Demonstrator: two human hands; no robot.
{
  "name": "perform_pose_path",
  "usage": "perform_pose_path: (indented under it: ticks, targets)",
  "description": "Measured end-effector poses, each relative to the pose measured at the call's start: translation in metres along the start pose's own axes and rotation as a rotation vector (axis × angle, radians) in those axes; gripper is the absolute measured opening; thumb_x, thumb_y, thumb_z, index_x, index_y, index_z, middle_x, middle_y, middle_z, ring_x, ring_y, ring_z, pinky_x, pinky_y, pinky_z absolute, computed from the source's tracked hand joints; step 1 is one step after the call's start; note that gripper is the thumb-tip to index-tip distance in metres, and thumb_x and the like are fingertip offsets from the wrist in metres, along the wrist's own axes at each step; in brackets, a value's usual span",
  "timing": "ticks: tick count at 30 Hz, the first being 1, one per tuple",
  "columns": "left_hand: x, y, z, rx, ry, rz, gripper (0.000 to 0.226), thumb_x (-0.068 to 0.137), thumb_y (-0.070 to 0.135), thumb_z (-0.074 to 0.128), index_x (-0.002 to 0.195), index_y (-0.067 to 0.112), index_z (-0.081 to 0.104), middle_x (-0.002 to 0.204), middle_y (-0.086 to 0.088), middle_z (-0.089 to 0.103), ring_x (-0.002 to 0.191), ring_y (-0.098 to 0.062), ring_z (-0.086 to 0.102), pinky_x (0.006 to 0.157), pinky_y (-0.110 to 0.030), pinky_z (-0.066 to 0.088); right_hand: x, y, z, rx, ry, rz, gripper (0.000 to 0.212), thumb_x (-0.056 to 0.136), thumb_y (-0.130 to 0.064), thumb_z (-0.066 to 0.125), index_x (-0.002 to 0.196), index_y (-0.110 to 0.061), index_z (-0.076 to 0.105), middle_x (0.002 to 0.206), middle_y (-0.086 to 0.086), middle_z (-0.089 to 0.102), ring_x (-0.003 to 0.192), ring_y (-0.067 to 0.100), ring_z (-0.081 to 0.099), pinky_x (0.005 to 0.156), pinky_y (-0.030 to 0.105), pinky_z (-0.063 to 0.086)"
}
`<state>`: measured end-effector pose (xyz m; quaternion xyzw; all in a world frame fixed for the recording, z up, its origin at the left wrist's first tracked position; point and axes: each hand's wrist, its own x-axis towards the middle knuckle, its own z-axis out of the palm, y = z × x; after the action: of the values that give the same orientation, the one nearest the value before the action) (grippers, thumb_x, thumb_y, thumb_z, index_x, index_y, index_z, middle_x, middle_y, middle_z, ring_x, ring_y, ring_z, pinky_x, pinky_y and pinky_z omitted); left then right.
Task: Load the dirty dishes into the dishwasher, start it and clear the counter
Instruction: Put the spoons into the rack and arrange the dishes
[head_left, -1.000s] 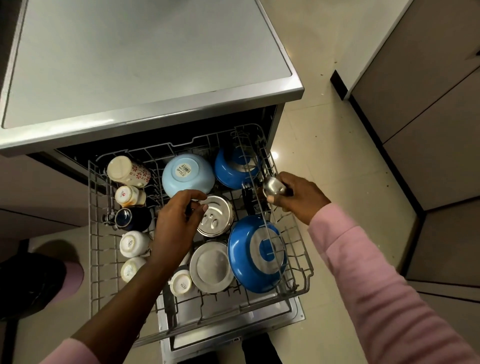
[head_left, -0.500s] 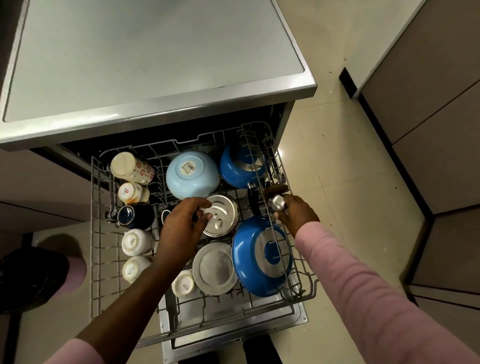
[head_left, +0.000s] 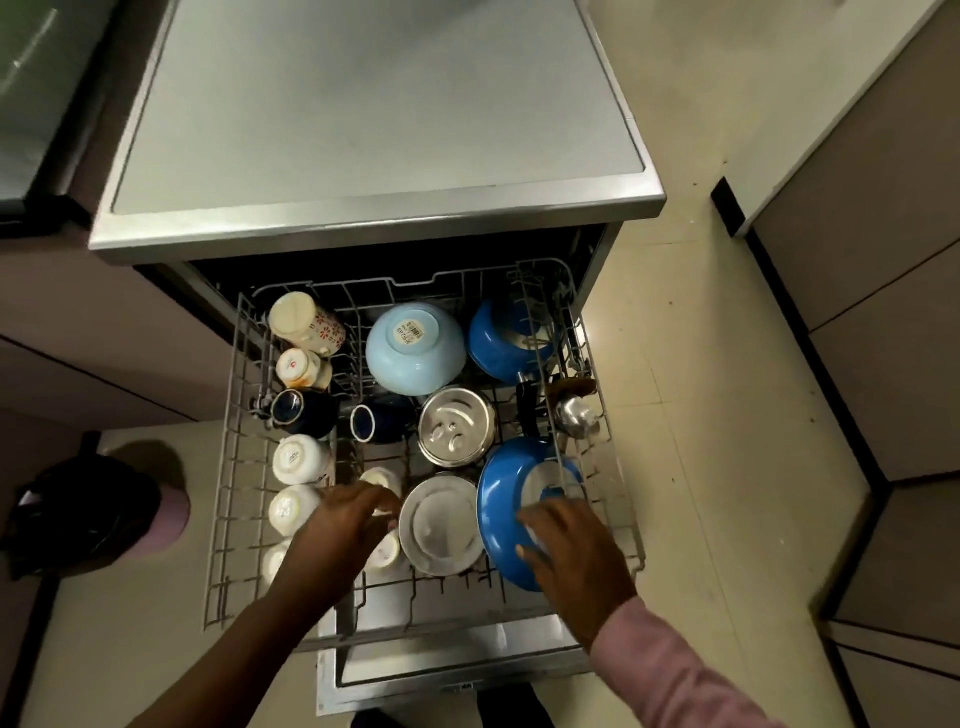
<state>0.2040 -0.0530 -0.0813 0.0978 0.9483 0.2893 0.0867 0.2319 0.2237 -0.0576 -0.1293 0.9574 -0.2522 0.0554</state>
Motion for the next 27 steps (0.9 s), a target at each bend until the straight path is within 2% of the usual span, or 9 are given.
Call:
perform_pose_path:
  ticks: [2,5,9,11,16,20,22,24,27]
  targets:
    - [-0.019,-0.009,0.007,0.025,-0.044,-0.023,0.025,0.076,0.013,0.080,0.092,0.025,0.066,0.088,0.011,0.061,0.080,-0.015,0.059,0.066,-0.027,0.046,-0.016,-0.005,0.019,-0.058,-0.021,-0.082,0.031,0.069,-0.027,0.077,0.096,-0.024,0.062,0.091,-0.005,0.061,0.079,0.014,0.061,0.065,0.027,0.056]
    - [-0.049,-0.011,0.014,0.073,-0.067,-0.010,0.027,0.073,0.015,0.082,0.092,0.024,0.066,0.092,0.007,0.065,0.078,-0.018,0.064,0.062,-0.031,0.053,-0.035,-0.015,0.045,-0.133,-0.059,-0.153,0.025,0.077,-0.031,0.058,0.101,-0.023,0.058,0.092,-0.003,0.059,0.081,0.016,0.060,0.069,0.030,0.055]
    - [-0.085,-0.019,0.027,0.105,-0.035,0.091,0.026,0.073,0.018,0.082,0.094,0.019,0.068,0.094,0.002,0.065,0.084,-0.020,0.063,0.065,-0.027,0.048,-0.051,-0.029,0.080,-0.174,-0.020,-0.021,0.037,0.052,-0.023,0.088,0.085,-0.021,0.071,0.082,-0.004,0.065,0.071,0.015,0.064,0.056,0.027,0.055]
    - [-0.094,-0.023,0.034,0.126,-0.033,0.122,0.028,0.072,0.020,0.083,0.095,0.019,0.068,0.095,0.002,0.066,0.086,-0.021,0.063,0.066,-0.028,0.049,-0.053,-0.027,0.093,-0.162,0.006,0.011,0.031,0.059,-0.015,0.086,0.085,-0.020,0.070,0.084,-0.003,0.065,0.073,0.017,0.064,0.058,0.028,0.055]
    - [-0.129,-0.044,0.062,0.104,0.076,0.146,0.028,0.067,0.015,0.086,0.090,0.019,0.070,0.092,0.003,0.067,0.083,-0.018,0.062,0.069,-0.020,0.043,-0.072,-0.022,0.129,-0.137,0.041,-0.063,0.051,0.061,0.004,0.077,0.098,-0.023,0.054,0.095,0.001,0.057,0.086,0.021,0.059,0.068,0.031,0.054]
    - [-0.147,-0.063,0.086,0.075,0.234,0.115,0.016,0.083,0.024,0.069,0.097,0.017,0.071,0.100,0.002,0.066,0.091,-0.016,0.059,0.074,-0.024,0.048,-0.088,-0.022,0.146,-0.088,0.180,-0.034,0.043,0.067,0.002,0.078,0.099,-0.022,0.063,0.101,-0.004,0.059,0.095,0.006,0.050,0.081,0.012,0.042]
    - [-0.154,-0.062,0.096,0.013,0.360,0.133,0.023,0.086,0.024,0.059,0.098,0.010,0.073,0.101,-0.003,0.065,0.092,-0.014,0.056,0.078,-0.020,0.044,-0.095,-0.014,0.158,-0.070,0.285,-0.034,0.034,0.074,-0.002,0.077,0.099,-0.022,0.067,0.103,-0.008,0.060,0.097,-0.001,0.047,0.087,0.004,0.032]
    - [-0.157,-0.063,0.106,-0.030,0.463,0.134,0.026,0.087,0.022,0.057,0.099,0.006,0.073,0.103,-0.005,0.064,0.095,-0.015,0.055,0.082,-0.021,0.044,-0.100,-0.006,0.168,-0.159,0.367,-0.082,0.036,0.069,-0.001,0.081,0.100,-0.017,0.071,0.103,-0.001,0.065,0.099,0.007,0.049,0.090,0.009,0.034]
    - [-0.157,-0.069,0.116,-0.056,0.530,0.137,0.022,0.086,0.018,0.057,0.091,0.006,0.073,0.097,-0.001,0.062,0.089,-0.019,0.058,0.073,-0.031,0.047,-0.100,0.004,0.182,-0.286,0.518,-0.104,0.046,0.056,0.001,0.087,0.098,-0.012,0.073,0.099,0.008,0.068,0.098,0.020,0.051,0.079,0.023,0.044]
